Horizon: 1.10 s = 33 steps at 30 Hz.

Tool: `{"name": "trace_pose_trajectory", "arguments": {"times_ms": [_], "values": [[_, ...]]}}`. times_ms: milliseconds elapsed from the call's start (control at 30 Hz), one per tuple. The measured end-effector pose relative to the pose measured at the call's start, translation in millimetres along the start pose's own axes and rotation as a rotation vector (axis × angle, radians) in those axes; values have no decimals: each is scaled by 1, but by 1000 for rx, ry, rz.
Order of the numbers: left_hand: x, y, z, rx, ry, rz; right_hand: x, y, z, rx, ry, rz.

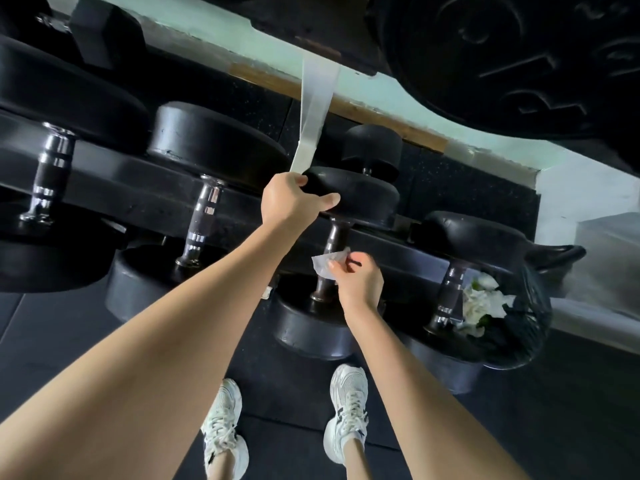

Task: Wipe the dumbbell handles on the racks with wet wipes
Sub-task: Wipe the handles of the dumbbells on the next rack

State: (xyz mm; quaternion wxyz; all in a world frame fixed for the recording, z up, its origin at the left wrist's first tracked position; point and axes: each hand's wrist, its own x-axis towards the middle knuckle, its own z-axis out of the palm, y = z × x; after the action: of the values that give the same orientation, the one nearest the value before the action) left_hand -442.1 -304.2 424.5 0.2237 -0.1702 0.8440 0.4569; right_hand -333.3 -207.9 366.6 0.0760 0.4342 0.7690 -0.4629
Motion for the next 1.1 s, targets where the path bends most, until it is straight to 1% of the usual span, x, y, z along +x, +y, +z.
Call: {"name": "trace_pose_trajectory", "arguments": {"times_ms": [100,167,233,300,333,433,533,600,700,733,800,867,967,1033,1067,1100], "values": [[0,0,0,-3,4,6,0,7,1,-47,-49,-1],[1,-1,1,-13,15,8,-2,5,3,-86,-38,-19],[1,-4,2,-12,24,19,2,-11,4,-86,45,-25],[2,-6,3,-18,28,33,14,-33,3,25,149,-5],[3,-6,4,-24,34,39,20,-38,3,93,161,2],[3,-7,3,-35,41,46,7,-26,6,94,96,-1],[3,-6,3,-22,42,50,-12,-3,10,86,52,66],[3,-7,4,-26,47,43,-6,-1,10,-7,6,73],[1,-7,4,-41,53,40,-2,-8,2,-139,-93,35],[0,-7,4,-48,51,41,-3,-7,1,-167,-131,23],[0,-7,4,-47,49,44,-8,-4,0,-172,-140,4],[0,-7,4,-45,42,47,-9,-3,3,-215,-53,-23],[1,-8,5,-40,38,58,-8,-5,6,-347,67,-114],[1,-9,5,-41,38,65,-5,-5,7,-425,171,-218],[2,-10,5,-40,41,68,-3,-5,8,-420,210,-275],[2,-10,6,-39,43,72,-1,-7,9,-351,212,-322]]}}
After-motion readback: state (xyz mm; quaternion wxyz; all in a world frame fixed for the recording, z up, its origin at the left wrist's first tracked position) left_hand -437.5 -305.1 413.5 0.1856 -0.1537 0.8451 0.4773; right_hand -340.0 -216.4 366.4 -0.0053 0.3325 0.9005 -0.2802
